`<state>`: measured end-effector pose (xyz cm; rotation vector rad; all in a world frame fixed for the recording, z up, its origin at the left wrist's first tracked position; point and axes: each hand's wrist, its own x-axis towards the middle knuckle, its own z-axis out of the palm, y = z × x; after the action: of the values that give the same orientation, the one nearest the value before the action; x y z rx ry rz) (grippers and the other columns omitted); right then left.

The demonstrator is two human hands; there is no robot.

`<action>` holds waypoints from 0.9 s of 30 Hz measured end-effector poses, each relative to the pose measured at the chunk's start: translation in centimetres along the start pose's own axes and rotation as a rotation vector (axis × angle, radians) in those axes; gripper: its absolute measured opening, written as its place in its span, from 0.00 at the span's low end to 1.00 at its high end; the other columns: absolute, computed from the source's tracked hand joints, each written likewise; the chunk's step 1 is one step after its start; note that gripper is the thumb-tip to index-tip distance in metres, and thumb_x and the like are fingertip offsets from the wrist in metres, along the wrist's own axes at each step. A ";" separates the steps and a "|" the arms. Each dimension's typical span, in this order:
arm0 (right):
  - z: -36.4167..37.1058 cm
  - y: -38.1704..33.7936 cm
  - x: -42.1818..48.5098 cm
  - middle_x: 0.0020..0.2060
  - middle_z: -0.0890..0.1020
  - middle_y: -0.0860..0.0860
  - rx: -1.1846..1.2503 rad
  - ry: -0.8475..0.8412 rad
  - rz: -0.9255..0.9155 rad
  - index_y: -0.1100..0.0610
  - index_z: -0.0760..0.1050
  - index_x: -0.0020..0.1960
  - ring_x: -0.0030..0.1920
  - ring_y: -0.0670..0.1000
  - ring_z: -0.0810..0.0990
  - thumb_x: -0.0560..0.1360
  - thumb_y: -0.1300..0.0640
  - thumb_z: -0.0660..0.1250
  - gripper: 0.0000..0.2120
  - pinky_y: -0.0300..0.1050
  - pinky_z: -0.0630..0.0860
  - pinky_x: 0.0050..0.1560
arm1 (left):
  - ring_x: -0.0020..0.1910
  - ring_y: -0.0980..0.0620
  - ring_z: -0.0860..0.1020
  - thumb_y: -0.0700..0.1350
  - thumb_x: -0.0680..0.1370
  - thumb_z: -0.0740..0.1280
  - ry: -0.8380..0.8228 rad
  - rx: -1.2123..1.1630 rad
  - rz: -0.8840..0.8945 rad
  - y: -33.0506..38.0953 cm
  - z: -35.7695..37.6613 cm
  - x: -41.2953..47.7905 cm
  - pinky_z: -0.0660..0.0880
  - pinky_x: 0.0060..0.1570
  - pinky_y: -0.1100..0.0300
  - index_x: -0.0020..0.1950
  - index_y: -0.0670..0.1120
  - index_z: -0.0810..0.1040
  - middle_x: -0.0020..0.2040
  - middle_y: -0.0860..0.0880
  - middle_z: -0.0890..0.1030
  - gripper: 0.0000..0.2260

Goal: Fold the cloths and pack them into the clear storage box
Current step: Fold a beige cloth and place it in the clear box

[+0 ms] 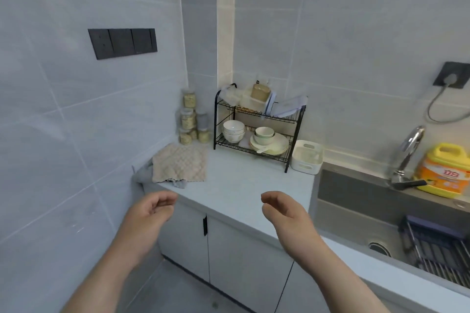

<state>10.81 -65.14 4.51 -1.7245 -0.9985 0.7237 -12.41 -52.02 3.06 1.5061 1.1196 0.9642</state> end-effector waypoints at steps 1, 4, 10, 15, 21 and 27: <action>0.5 0.2 1.8 0.57 0.78 0.38 0.006 -0.013 -0.004 0.48 0.75 0.61 0.59 0.36 0.74 0.79 0.55 0.62 0.11 0.35 0.68 0.57 | 0.51 0.52 0.80 0.31 0.76 0.65 0.015 0.009 -0.008 -0.3 0.1 1.4 0.75 0.59 0.51 0.48 0.50 0.81 0.49 0.49 0.83 0.14; 1.5 0.9 7.6 0.57 0.78 0.39 0.040 -0.052 -0.010 0.48 0.75 0.59 0.60 0.38 0.74 0.79 0.56 0.62 0.10 0.40 0.70 0.62 | 0.51 0.50 0.80 0.30 0.76 0.65 0.060 0.037 -0.043 -0.8 0.6 6.2 0.75 0.60 0.49 0.47 0.49 0.81 0.49 0.48 0.83 0.14; 3.3 1.5 19.1 0.57 0.78 0.41 0.065 -0.131 -0.009 0.50 0.75 0.61 0.59 0.41 0.75 0.79 0.55 0.62 0.12 0.39 0.71 0.55 | 0.53 0.51 0.80 0.31 0.76 0.64 0.118 0.083 -0.090 -1.5 1.6 14.4 0.76 0.59 0.50 0.50 0.49 0.82 0.50 0.49 0.83 0.14; 6.1 1.3 26.3 0.57 0.78 0.41 0.013 -0.189 0.003 0.50 0.74 0.63 0.57 0.42 0.75 0.79 0.54 0.62 0.13 0.38 0.70 0.51 | 0.54 0.51 0.80 0.35 0.77 0.65 0.125 0.105 -0.136 -2.8 1.0 20.5 0.76 0.60 0.50 0.52 0.49 0.82 0.51 0.50 0.83 0.11; 11.0 2.1 36.3 0.54 0.78 0.45 -0.044 -0.199 0.045 0.51 0.74 0.61 0.47 0.43 0.76 0.78 0.54 0.62 0.12 0.38 0.70 0.45 | 0.53 0.51 0.80 0.46 0.70 0.69 0.092 0.127 -0.217 -5.3 0.1 31.1 0.75 0.60 0.49 0.50 0.57 0.80 0.55 0.53 0.81 0.10; 18.7 5.4 47.6 0.50 0.74 0.46 -0.157 -0.171 0.184 0.55 0.73 0.63 0.43 0.46 0.72 0.77 0.56 0.61 0.15 0.39 0.68 0.43 | 0.63 0.51 0.75 0.42 0.77 0.66 -0.066 0.270 -0.269 -11.3 0.1 44.8 0.69 0.64 0.54 0.68 0.49 0.74 0.65 0.53 0.76 0.19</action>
<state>20.05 -16.17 -8.04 -1.9337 -1.0446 0.9457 -2.81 -7.81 -6.27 1.5364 1.4052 0.5933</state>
